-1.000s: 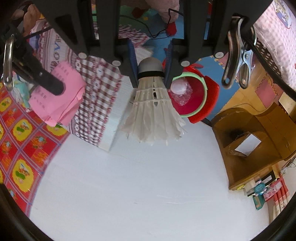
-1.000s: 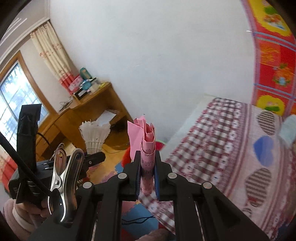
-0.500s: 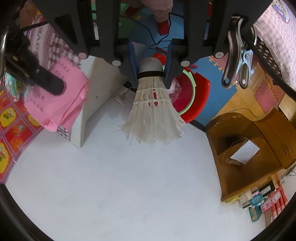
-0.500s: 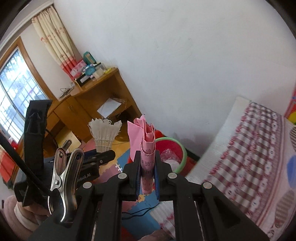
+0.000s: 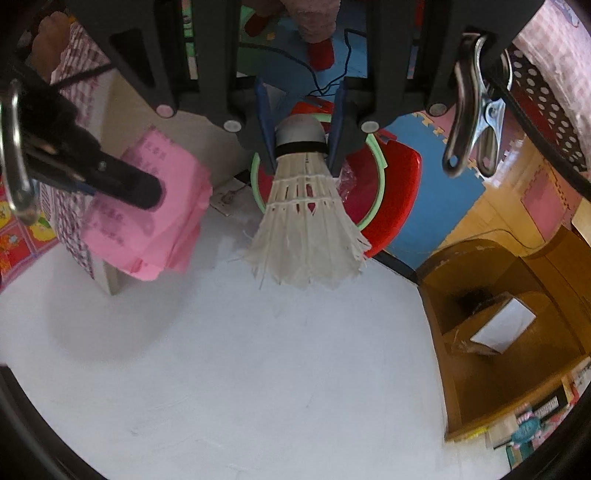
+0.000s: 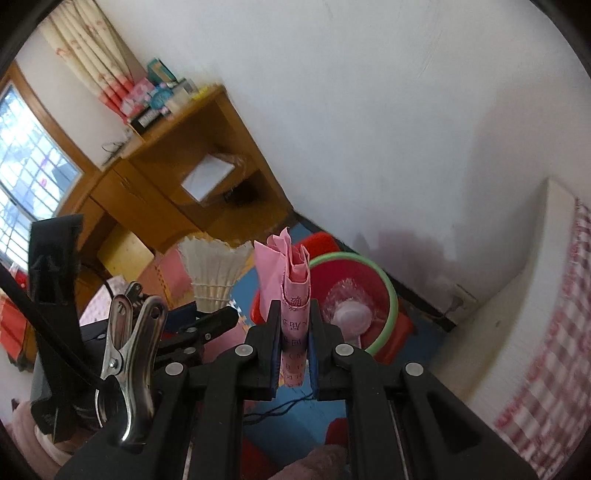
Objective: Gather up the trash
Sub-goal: 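Carry the shuttlecock and pink cloth over the red bucket with both tools, then open the left tool to drop the shuttlecock into the red bucket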
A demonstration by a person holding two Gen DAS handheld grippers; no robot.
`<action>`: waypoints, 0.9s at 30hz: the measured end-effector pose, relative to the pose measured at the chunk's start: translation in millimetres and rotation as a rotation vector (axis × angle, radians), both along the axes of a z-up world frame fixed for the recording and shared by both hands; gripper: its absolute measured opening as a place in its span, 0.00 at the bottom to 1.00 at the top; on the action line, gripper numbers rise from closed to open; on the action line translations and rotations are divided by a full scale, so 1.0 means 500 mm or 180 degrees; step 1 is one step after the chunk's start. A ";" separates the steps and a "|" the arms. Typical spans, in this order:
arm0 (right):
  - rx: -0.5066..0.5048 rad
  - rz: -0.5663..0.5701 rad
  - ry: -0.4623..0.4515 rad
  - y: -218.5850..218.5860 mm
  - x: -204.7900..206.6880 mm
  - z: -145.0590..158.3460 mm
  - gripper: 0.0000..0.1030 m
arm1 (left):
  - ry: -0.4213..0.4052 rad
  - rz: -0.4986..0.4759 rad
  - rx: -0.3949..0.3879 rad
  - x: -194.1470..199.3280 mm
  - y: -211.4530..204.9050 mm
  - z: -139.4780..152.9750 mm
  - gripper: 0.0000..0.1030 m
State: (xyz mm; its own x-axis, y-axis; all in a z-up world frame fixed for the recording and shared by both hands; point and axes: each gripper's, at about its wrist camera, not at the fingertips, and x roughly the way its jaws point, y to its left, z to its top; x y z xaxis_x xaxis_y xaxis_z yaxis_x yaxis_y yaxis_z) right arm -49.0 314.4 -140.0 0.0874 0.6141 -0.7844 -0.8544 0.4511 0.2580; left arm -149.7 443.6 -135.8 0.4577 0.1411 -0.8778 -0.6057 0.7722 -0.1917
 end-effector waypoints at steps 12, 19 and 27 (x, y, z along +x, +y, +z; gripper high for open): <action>-0.0376 -0.0137 0.0201 0.104 0.063 -0.103 0.12 | 0.0131 0.0003 -0.0283 0.034 0.071 -0.127 0.27; -0.0577 -0.0216 0.0267 0.135 0.088 -0.158 0.12 | 0.0230 -0.0033 -0.0448 0.069 0.111 -0.209 0.27; -0.0748 -0.0293 0.0339 0.162 0.115 -0.205 0.13 | 0.0297 -0.0099 -0.0516 0.105 0.134 -0.278 0.27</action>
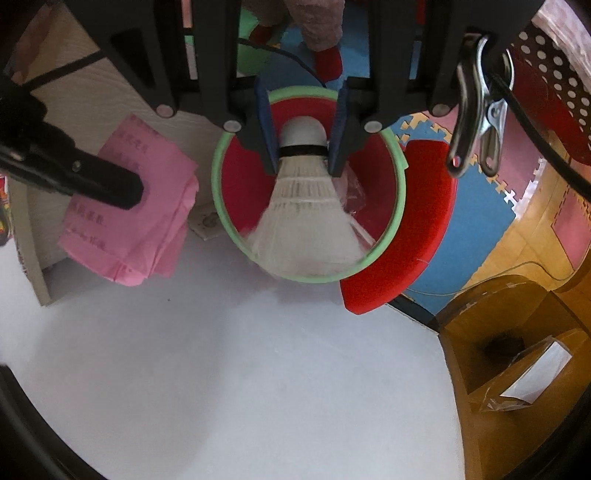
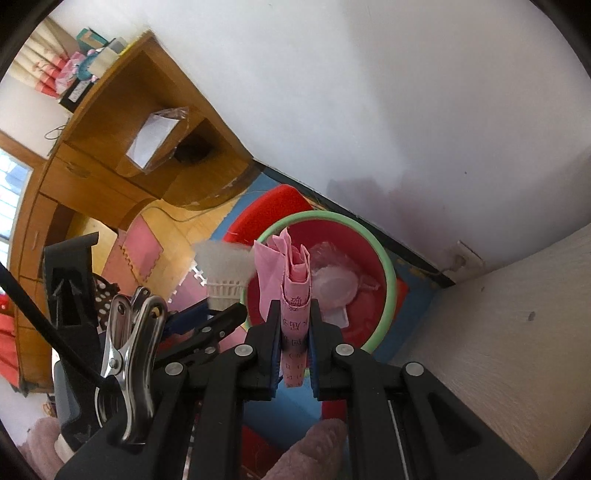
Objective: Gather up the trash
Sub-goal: 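Open the left tool to drop the shuttlecock into the red bucket, then open the right tool to drop the pink cloth into the red bucket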
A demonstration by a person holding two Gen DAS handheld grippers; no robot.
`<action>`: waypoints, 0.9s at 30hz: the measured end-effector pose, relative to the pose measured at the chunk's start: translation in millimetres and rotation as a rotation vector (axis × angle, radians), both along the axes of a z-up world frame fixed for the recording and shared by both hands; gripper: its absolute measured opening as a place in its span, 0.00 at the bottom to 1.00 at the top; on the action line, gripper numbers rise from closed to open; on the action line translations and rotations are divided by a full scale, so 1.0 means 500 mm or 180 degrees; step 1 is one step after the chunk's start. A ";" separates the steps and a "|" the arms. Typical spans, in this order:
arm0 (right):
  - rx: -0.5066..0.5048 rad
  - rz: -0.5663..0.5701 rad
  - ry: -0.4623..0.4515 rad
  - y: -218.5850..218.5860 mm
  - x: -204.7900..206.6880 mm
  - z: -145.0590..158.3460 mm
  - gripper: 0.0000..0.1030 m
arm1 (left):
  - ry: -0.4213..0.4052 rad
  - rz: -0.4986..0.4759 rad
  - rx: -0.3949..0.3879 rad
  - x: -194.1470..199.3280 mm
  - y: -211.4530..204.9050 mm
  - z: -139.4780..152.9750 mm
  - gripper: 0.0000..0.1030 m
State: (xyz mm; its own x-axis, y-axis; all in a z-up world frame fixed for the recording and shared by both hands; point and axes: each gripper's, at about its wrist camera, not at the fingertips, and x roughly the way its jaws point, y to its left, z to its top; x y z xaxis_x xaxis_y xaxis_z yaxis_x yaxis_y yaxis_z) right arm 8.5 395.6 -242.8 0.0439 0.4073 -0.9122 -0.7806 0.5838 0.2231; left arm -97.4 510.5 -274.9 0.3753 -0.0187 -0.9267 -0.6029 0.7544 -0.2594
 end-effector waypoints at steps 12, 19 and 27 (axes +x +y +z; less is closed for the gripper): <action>-0.0104 -0.0079 0.0063 0.026 0.015 -0.030 0.13 | 0.0110 -0.0010 0.0002 0.005 0.017 -0.033 0.38; -0.0102 -0.0095 0.0093 0.034 0.018 -0.037 0.14 | 0.0122 0.0066 0.0007 -0.008 0.026 -0.024 0.38; -0.0056 -0.0103 0.0105 0.039 0.014 -0.039 0.27 | 0.0135 0.0106 0.0020 -0.017 0.027 -0.015 0.38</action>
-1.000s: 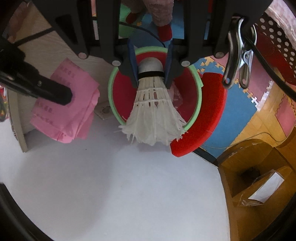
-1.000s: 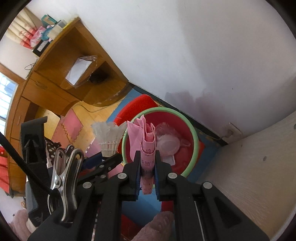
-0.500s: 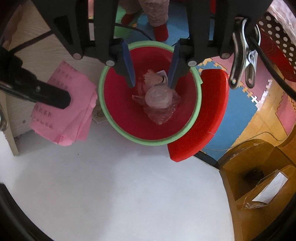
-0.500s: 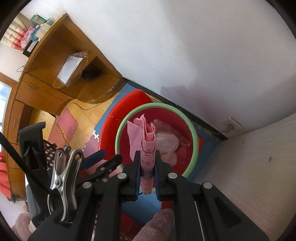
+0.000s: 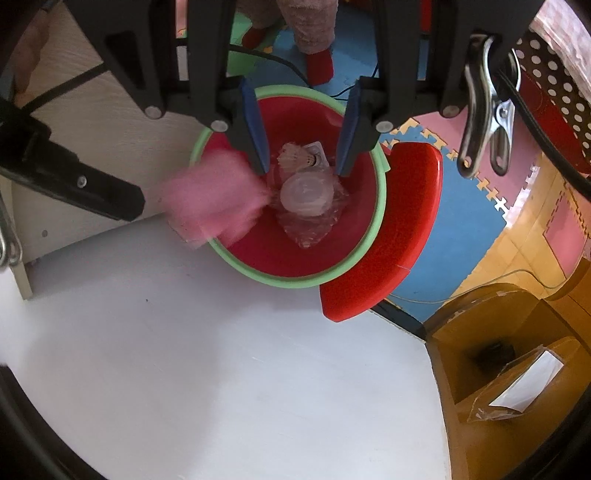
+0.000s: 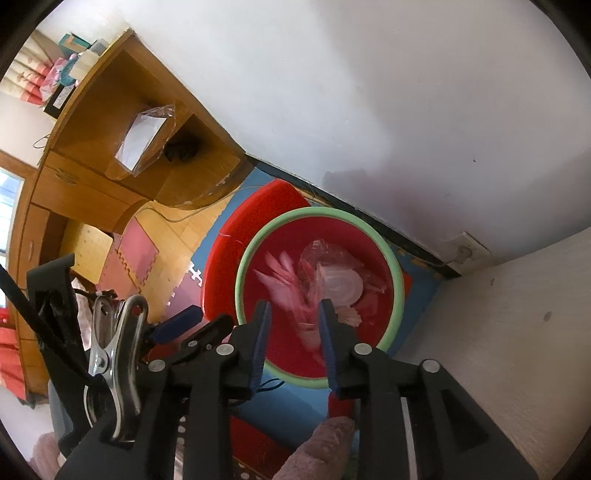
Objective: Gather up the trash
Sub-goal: 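Open the right tool to drop the pink cloth into the red bucket, then move both tools back toward the clutter on the bed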
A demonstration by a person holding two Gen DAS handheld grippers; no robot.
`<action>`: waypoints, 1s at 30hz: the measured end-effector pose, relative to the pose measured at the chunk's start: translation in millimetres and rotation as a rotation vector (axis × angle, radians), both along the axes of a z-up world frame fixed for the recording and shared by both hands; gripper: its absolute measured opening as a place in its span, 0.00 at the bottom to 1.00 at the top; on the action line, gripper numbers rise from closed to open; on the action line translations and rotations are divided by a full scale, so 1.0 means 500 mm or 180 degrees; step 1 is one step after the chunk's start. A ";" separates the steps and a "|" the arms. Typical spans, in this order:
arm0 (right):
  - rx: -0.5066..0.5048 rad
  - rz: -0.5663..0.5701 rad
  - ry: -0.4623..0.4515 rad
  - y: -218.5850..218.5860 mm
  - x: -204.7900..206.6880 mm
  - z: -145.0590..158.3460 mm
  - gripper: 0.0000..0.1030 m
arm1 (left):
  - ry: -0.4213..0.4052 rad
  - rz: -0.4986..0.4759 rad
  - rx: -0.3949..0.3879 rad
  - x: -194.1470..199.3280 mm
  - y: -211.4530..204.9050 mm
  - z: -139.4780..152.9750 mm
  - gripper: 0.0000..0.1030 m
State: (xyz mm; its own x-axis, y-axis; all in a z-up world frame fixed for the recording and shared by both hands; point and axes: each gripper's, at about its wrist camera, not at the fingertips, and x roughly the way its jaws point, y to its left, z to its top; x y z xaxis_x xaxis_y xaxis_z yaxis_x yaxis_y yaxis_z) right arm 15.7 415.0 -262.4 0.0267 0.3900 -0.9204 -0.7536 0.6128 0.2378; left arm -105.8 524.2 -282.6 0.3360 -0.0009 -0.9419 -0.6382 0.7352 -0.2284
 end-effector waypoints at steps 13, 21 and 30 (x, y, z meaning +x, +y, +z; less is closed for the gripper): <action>0.0045 -0.0044 0.0015 -0.017 -0.015 0.016 0.28 | -0.0041 0.0002 0.0061 -0.010 -0.011 0.022 0.38; 0.0153 -0.0032 -0.0096 -0.047 -0.046 0.046 0.28 | -0.0111 -0.0008 0.0099 -0.032 -0.029 0.056 0.38; 0.0318 0.0036 -0.0342 -0.092 -0.096 0.095 0.28 | -0.0189 -0.0091 0.0200 -0.055 -0.063 0.111 0.38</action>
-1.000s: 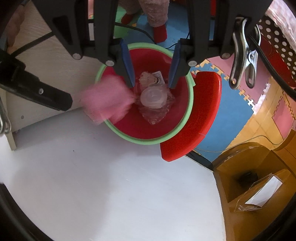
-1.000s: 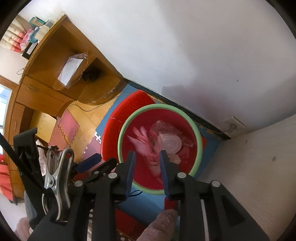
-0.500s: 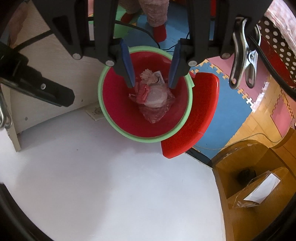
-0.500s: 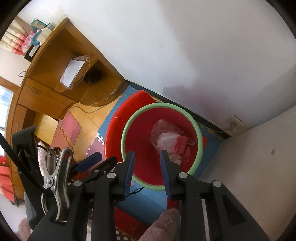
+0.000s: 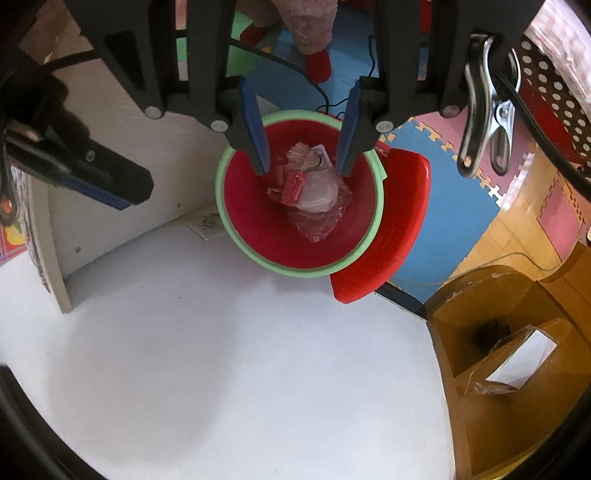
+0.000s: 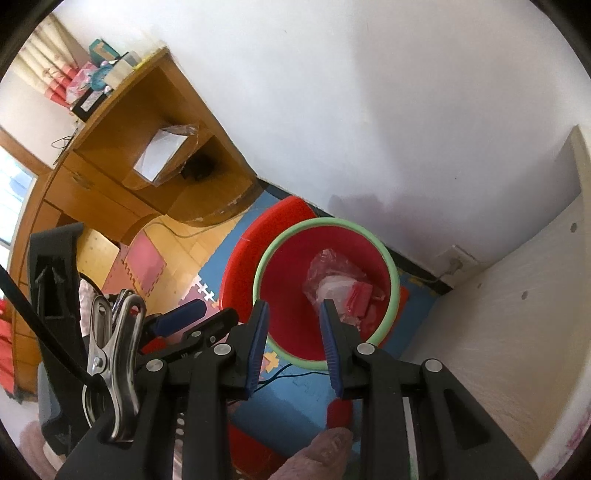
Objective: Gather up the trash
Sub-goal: 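Move both tools back toward the clutter on the bed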
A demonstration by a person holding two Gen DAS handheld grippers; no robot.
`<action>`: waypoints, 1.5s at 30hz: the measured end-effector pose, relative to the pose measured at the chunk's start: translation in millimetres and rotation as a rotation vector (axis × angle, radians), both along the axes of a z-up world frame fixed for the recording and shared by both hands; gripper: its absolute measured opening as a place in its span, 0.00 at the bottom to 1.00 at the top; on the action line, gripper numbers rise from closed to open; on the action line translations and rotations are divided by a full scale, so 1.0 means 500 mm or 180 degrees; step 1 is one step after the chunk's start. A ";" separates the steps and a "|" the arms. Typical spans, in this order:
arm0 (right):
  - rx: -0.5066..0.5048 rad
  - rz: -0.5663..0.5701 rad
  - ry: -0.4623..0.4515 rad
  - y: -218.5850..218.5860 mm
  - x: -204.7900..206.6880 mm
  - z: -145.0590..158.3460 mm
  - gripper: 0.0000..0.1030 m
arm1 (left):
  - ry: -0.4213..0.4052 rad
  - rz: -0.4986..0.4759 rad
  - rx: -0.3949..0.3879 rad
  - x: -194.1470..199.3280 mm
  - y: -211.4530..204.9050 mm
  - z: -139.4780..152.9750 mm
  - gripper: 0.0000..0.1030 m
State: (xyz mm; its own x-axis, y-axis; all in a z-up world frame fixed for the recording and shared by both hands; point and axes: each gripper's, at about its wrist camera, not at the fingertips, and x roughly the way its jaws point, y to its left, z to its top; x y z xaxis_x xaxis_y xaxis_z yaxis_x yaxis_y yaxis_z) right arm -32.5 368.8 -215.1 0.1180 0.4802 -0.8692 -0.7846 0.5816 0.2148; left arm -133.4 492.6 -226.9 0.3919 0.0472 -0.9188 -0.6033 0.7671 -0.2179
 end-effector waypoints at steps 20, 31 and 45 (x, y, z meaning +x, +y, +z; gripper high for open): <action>0.0681 0.0237 -0.0571 -0.140 -0.125 0.159 0.28 | -0.0232 0.0023 0.0329 -0.074 -0.090 0.158 0.38; 0.0965 0.0359 -0.0707 -0.234 -0.209 0.234 0.29 | -0.0332 0.0086 0.0513 -0.144 -0.158 0.253 0.38; 0.1244 0.0267 -0.0833 -0.392 -0.264 0.313 0.29 | -0.0420 -0.0025 0.0675 -0.195 -0.290 0.357 0.38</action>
